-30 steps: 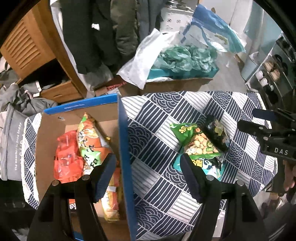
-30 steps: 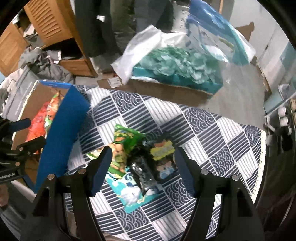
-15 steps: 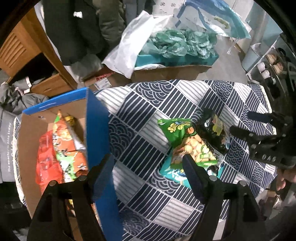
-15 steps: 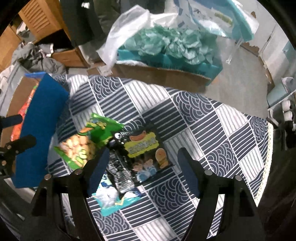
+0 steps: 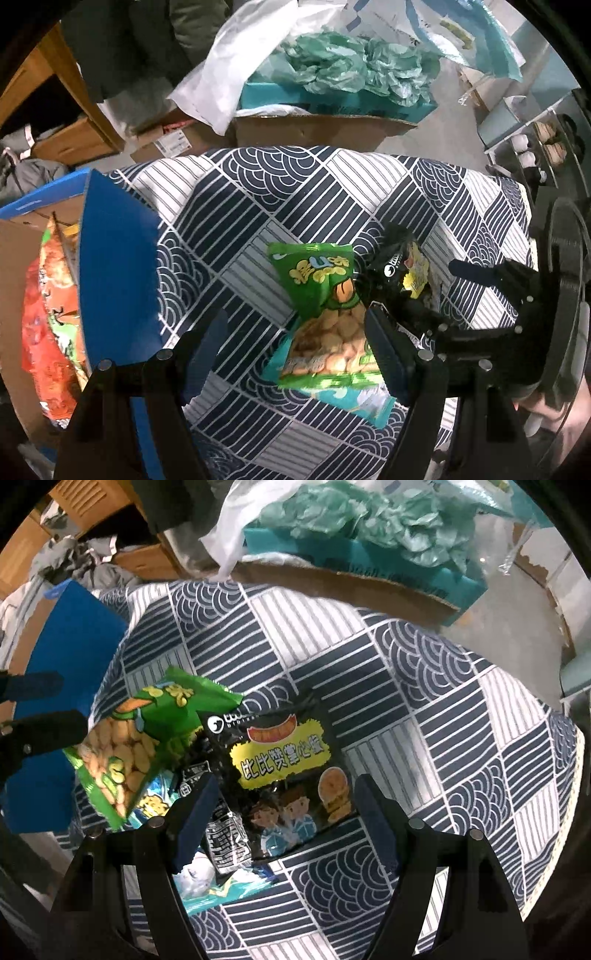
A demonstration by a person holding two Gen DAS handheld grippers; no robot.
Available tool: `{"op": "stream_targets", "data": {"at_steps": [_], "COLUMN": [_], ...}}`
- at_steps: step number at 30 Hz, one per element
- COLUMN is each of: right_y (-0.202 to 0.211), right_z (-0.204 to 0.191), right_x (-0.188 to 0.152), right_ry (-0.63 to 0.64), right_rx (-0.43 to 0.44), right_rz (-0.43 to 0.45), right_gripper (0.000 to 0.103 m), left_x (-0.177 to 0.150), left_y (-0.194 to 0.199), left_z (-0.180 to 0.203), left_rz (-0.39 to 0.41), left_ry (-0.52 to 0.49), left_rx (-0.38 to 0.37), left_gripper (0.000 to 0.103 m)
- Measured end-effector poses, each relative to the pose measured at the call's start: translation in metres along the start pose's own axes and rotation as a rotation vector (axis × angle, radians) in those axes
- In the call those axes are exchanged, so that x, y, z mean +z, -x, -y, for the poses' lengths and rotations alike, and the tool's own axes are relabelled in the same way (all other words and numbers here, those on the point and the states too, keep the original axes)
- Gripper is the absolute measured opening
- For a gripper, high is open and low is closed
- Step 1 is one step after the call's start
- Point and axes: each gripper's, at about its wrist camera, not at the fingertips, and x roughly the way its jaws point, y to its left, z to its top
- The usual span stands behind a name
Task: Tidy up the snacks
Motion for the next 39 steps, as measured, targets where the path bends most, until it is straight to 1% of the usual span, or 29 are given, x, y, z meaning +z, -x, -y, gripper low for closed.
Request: {"op": "stream_targets", "data": {"at_steps": [3, 8, 12, 16, 20, 21, 22, 23, 25, 26, 27, 29, 32, 33, 36, 39], "right_y": [-0.007, -0.018, -0.026, -0.029, -0.030, -0.030, -0.030, -0.028, -0.026, -0.025, -0.025, -0.025, -0.026, -0.027, -0.033, -0.037], "right_z": [0.001, 0.004, 0.004, 0.012, 0.011, 0.011, 0.012, 0.012, 0.011, 0.011, 0.011, 0.011, 0.011, 0.012, 0.012, 0.013], "right_x": [0.001, 0.006, 0.010, 0.013, 0.014, 0.015, 0.017, 0.017, 0.018, 0.019, 0.020, 0.021, 0.025, 0.027, 0.029, 0.033], "right_ry": [0.009, 0.005, 0.007, -0.024, -0.018, -0.014, -0.014, -0.015, -0.010, -0.006, 0.000, 0.009, 0.017, 0.020, 0.024, 0.014], "right_rx": [0.000, 0.005, 0.002, 0.016, 0.015, 0.007, 0.004, 0.006, -0.007, -0.012, -0.019, -0.039, -0.054, -0.059, -0.070, -0.066], "right_rz": [-0.015, -0.038, -0.048, -0.046, -0.050, -0.052, -0.055, -0.057, -0.059, -0.063, -0.075, -0.080, -0.075, -0.075, -0.079, -0.076], "right_gripper": [0.076, 0.076, 0.078, 0.078, 0.078, 0.077, 0.076, 0.076, 0.076, 0.077, 0.079, 0.079, 0.079, 0.079, 0.080, 0.080], "left_x": [0.004, 0.007, 0.007, 0.004, 0.002, 0.001, 0.001, 0.001, 0.000, 0.001, 0.001, 0.000, -0.001, 0.000, 0.002, 0.002], "left_y": [-0.010, -0.029, -0.046, -0.060, -0.066, -0.066, -0.066, -0.066, -0.067, -0.067, -0.066, -0.063, -0.060, -0.060, -0.059, -0.055], "left_z": [0.002, 0.007, 0.011, 0.011, 0.010, 0.010, 0.010, 0.010, 0.009, 0.010, 0.011, 0.014, 0.014, 0.012, 0.001, -0.004], "left_rz": [-0.019, -0.047, -0.080, -0.108, -0.104, -0.098, -0.091, -0.090, -0.100, -0.102, -0.098, -0.081, -0.047, -0.048, -0.054, -0.039], "left_ry": [0.009, -0.012, -0.050, -0.069, -0.104, -0.116, -0.127, -0.133, -0.138, -0.140, -0.146, -0.166, -0.197, -0.195, -0.164, -0.156], "left_rx": [-0.015, -0.008, 0.005, 0.006, 0.003, 0.006, 0.007, 0.003, -0.032, -0.042, -0.040, -0.020, 0.046, 0.049, 0.025, 0.035], "left_gripper": [0.078, 0.080, 0.080, 0.080, 0.080, 0.078, 0.070, 0.065, 0.050, 0.046, 0.044, 0.040, 0.037, 0.037, 0.036, 0.036]}}
